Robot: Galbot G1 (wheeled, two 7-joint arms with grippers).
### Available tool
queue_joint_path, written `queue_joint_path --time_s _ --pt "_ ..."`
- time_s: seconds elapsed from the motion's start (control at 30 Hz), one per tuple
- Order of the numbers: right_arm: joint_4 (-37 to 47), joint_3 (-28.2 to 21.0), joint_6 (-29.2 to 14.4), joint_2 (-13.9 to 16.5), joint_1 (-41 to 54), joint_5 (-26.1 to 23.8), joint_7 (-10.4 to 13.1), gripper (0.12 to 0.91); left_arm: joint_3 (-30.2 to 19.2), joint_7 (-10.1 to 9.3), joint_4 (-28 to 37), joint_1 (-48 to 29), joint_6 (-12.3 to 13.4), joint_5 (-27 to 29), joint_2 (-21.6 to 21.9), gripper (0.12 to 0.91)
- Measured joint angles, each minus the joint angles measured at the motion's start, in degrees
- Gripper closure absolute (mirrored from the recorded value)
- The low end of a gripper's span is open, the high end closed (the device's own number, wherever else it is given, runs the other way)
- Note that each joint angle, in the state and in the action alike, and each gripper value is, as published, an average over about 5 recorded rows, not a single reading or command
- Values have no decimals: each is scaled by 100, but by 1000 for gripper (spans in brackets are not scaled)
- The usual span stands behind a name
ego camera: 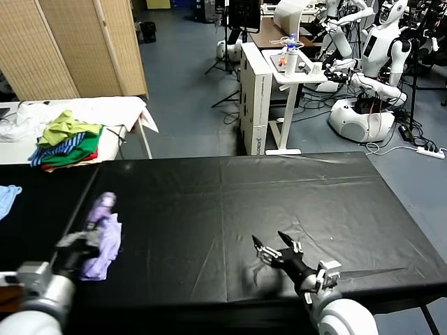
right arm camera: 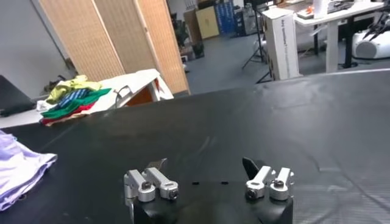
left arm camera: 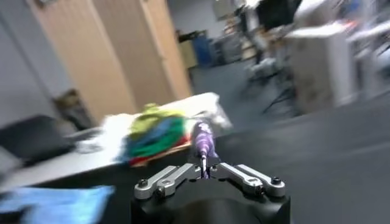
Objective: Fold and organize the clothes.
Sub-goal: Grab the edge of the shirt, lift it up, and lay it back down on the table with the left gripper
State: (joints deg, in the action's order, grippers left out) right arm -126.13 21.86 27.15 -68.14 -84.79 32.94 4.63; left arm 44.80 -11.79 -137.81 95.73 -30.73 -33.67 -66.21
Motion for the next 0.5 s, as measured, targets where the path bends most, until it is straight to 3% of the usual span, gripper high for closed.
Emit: queue_joint_path --time_s 0.13,0.5 --pt "-14 0 2 -58 -54 -46 3 118 -692 -22 88 -305 -39 -87 -488 858" --pt "55 -104 31 -51 45 -52 8 118 -2024 15 843 -772 118 721 -1645 858"
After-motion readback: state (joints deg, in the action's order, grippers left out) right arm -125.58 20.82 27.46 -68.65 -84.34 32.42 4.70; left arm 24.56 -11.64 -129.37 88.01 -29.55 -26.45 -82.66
